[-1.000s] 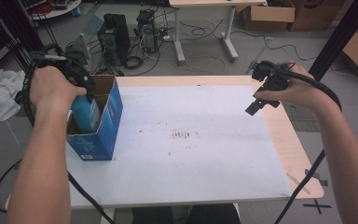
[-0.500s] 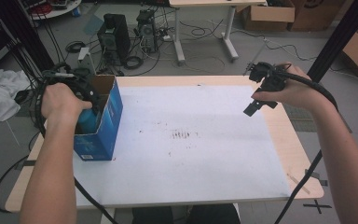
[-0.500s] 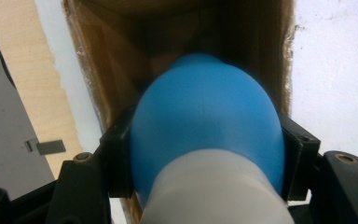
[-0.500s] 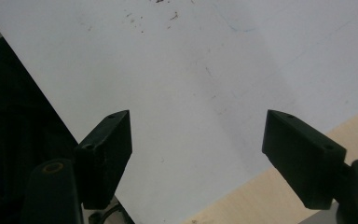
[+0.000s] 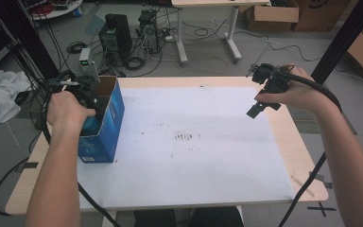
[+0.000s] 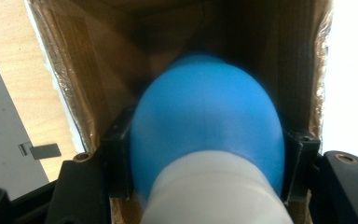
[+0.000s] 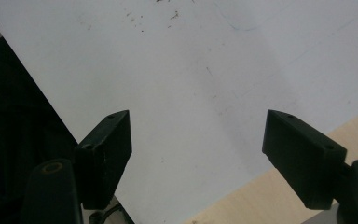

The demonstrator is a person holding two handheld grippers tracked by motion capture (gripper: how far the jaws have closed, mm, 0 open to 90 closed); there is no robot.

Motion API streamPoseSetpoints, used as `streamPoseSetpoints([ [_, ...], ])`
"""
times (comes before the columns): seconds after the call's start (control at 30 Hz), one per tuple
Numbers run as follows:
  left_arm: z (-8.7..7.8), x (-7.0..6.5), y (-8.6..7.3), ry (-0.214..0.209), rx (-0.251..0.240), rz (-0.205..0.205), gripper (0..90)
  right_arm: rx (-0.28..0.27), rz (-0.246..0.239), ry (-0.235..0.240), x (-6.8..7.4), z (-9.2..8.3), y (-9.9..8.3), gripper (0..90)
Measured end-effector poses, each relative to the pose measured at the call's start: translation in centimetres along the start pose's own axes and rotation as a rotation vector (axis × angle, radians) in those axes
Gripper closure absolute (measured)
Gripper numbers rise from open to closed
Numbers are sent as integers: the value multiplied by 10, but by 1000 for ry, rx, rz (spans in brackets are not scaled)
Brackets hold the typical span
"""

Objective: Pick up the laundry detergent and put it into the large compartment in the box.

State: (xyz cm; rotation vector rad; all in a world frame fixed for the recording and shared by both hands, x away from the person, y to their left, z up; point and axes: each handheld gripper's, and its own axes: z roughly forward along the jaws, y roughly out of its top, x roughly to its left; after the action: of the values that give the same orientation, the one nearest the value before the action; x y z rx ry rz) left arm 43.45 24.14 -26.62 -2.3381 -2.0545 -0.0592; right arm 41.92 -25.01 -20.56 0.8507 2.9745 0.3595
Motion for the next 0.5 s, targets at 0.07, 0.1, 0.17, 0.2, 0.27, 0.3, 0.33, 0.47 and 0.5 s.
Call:
streamPoseSetpoints([
  [0.07, 1, 0, 0, 5, 3, 2, 376, 2, 0, 0, 0, -1, 0, 240],
  [0.1, 2, 0, 0, 8, 3, -1, 377, 0, -2, 0, 0, -1, -1, 240],
  [0.17, 4, 0, 0, 8, 6, -3, 376, 0, -1, 0, 0, -1, -1, 241],
  [0.2, 4, 0, 0, 8, 6, -3, 376, 0, -1, 0, 0, -1, -1, 241],
  [0.27, 5, 0, 0, 4, 4, 1, 376, 0, -1, 0, -1, -1, -1, 240],
  [0.3, 6, 0, 0, 6, 3, 2, 376, 1, -1, 1, -1, 0, -2, 240],
  [0.33, 7, -1, 0, 3, 3, -1, 376, 2, -3, -1, -1, 0, -2, 241],
  [0.47, 12, -1, 1, 5, 9, -1, 376, 4, -2, 0, -1, 0, -2, 241],
  [0.5, 12, -1, 1, 5, 9, -1, 376, 4, -2, 0, -1, 0, -2, 241],
])
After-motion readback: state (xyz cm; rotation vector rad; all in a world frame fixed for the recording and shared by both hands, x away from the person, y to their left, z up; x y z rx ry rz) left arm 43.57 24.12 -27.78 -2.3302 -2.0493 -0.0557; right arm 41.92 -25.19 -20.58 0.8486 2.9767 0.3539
